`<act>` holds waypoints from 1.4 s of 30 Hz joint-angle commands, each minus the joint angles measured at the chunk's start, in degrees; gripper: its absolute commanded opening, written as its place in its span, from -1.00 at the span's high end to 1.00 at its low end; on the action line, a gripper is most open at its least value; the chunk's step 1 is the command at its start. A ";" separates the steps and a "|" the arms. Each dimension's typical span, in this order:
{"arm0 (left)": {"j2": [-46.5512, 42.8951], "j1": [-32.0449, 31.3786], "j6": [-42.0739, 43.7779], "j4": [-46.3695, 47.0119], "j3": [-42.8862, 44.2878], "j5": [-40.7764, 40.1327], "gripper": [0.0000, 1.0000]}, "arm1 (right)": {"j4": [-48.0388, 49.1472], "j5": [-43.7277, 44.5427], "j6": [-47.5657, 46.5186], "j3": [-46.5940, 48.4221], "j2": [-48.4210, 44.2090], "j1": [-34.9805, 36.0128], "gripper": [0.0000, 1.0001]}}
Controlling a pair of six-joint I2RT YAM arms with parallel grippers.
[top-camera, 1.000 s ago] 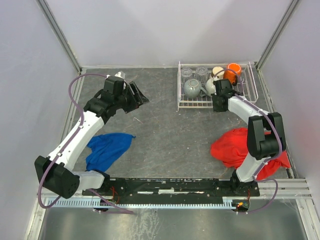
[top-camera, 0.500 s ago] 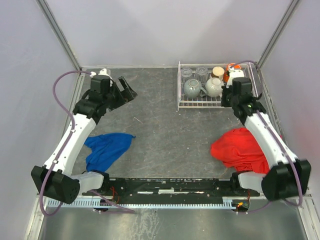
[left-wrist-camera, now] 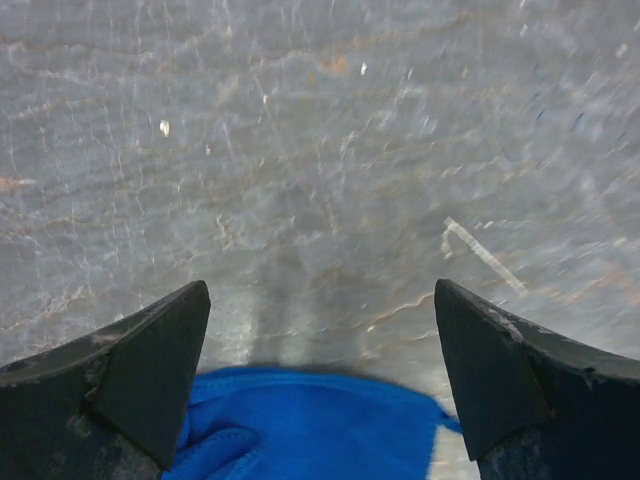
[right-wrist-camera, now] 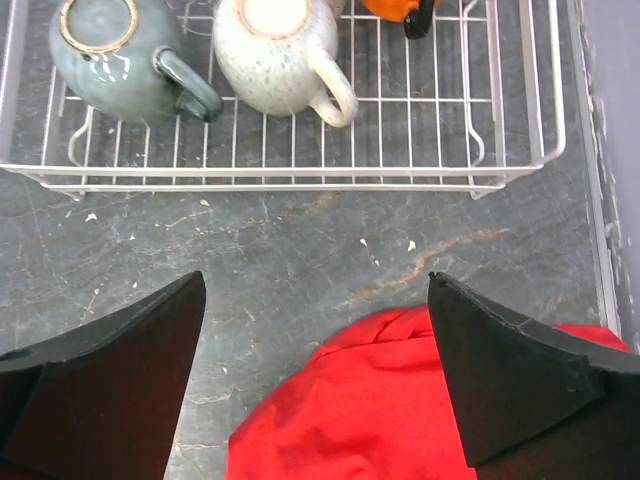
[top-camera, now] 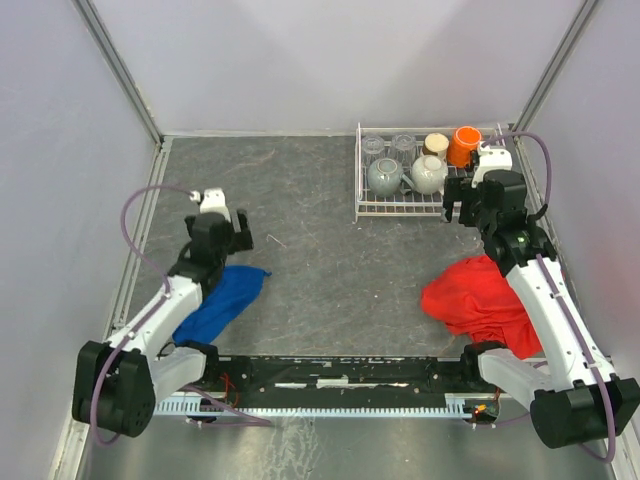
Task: Load the cups into the dish rack
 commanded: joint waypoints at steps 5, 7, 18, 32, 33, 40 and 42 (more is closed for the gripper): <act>1.82 3.67 12.81 46.22 -20.71 0.52 -0.99 | -6.34 1.15 1.76 0.92 -0.02 -2.41 -1.00; 5.77 5.01 11.58 51.99 -22.50 4.02 -0.99 | -6.67 -0.44 2.94 0.00 0.05 -3.97 -1.00; 18.95 7.96 14.56 71.19 -24.99 6.24 -0.98 | 0.59 -0.82 -2.32 -9.10 0.43 -6.53 -0.99; 25.19 8.21 15.28 87.11 -30.95 8.84 -0.99 | 54.41 -15.35 -5.42 -41.09 4.46 -11.68 -0.99; 25.44 8.19 15.30 88.15 -31.22 8.92 -0.99 | 58.45 -15.55 -4.97 -41.98 6.49 -11.84 -0.99; 25.55 8.29 14.99 86.41 -30.16 8.40 -0.99 | 68.41 -14.04 -3.94 -38.58 17.00 -13.37 -0.99; 25.38 8.32 14.79 85.41 -29.78 7.83 -0.99 | 71.03 -13.91 -1.37 -38.24 19.32 -13.86 -0.99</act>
